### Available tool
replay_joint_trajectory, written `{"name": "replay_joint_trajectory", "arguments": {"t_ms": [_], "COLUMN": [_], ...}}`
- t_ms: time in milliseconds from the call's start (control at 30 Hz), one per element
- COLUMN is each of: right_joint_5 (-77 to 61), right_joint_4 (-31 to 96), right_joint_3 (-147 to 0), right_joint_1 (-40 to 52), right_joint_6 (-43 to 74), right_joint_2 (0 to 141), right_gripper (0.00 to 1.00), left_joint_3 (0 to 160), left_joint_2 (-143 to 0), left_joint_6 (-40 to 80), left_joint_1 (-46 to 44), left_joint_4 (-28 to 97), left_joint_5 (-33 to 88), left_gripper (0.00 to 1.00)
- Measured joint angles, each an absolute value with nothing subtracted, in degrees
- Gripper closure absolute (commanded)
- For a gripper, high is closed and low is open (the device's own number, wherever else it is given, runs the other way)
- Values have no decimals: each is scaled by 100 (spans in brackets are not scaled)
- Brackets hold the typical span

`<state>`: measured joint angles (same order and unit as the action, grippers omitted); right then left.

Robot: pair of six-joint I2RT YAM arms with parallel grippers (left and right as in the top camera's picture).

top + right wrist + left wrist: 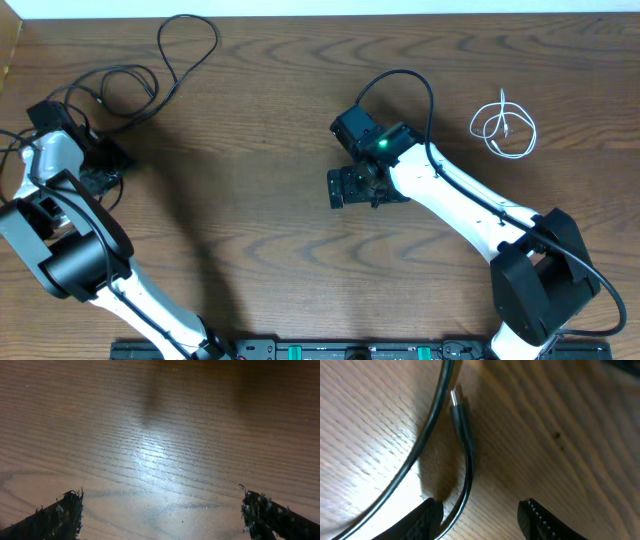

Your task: Untangle cables

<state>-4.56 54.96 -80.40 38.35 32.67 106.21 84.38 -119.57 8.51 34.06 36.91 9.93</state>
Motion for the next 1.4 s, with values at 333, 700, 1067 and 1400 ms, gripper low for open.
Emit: {"name": "replay_joint_trajectory", "arguments": {"t_ms": [333, 700, 1067, 1400], "right_joint_5": [-469, -469, -471, -471], "right_joint_4": [5500, 5483, 5498, 5505], "right_joint_3": [-8040, -8040, -8040, -8040], "right_joint_1": [3918, 3918, 3918, 3918], "right_joint_6": [3267, 3269, 3267, 3267], "right_joint_2": [10621, 10621, 10621, 10621], "right_gripper": [1, 1, 1, 1], "left_joint_3": [8530, 8477, 8283, 8274], "left_joint_2": [-11642, -12046, -12068, -12077], "left_joint_6": [714, 425, 274, 685], "left_joint_1": [3428, 3439, 3439, 3441], "left_joint_4": [3402, 3321, 3227, 3063], "left_joint_5": [-104, 272, 283, 246], "left_gripper": [37, 29, 51, 92]}}
